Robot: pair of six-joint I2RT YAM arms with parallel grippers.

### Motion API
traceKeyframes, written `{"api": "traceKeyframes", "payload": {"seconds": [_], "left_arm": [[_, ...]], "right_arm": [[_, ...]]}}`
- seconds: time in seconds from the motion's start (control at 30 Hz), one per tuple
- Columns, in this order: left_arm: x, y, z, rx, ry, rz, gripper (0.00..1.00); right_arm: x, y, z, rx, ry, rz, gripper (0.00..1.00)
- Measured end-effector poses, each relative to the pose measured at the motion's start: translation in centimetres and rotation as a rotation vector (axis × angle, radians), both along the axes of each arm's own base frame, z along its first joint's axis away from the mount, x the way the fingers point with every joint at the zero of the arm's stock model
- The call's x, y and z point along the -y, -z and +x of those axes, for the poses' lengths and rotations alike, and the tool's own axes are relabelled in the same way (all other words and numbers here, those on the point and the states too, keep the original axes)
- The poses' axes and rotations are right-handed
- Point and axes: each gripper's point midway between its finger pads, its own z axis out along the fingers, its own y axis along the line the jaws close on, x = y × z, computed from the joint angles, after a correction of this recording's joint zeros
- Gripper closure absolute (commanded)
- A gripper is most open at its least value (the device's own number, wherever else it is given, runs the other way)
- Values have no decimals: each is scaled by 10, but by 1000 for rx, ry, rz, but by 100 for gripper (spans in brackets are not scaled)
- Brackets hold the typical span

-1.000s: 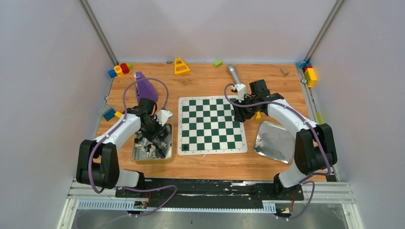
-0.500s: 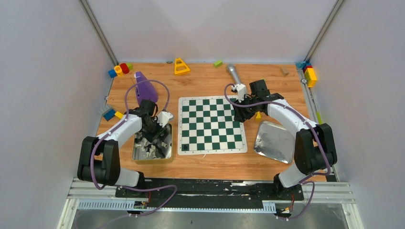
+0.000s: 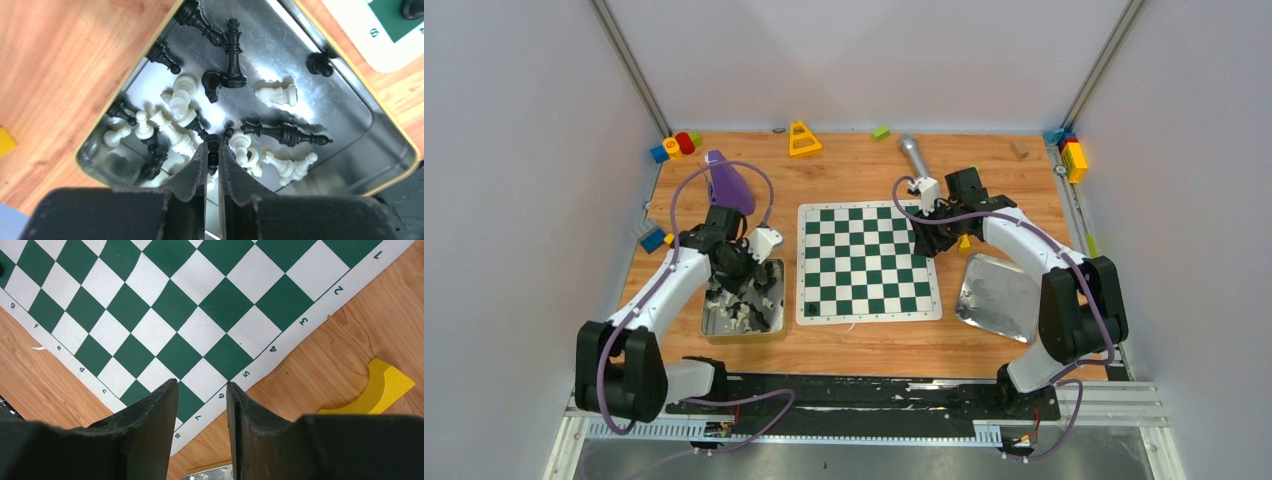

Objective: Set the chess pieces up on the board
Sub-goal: Pick up the chess piece from the storage box, then place the chess piece on the chessboard.

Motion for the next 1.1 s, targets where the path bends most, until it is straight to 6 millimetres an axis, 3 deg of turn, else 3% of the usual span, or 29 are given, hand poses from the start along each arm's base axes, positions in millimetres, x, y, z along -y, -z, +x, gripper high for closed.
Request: {"api": "traceKeyframes", "payload": {"seconds": [0.33,0.63,0.73,0.83,1.1], "left_arm": [[24,-63,-6,109,113,-99,85],[118,-90,-24,105,474,-161,85],[147,-84,-23,74,558,-159,85],[168,-65,-24,22,616,-135,85],[174,-11,-12,-74,617,-27,84]], "right_arm": [[0,1,0,-1,0,-1,60],[3,-1,3,4,11,-9,60],[9,-2,6,5,31,-14,60],[16,-2,8,2,54,-18,60],[32,-14,14,25,106,4,60]]}}
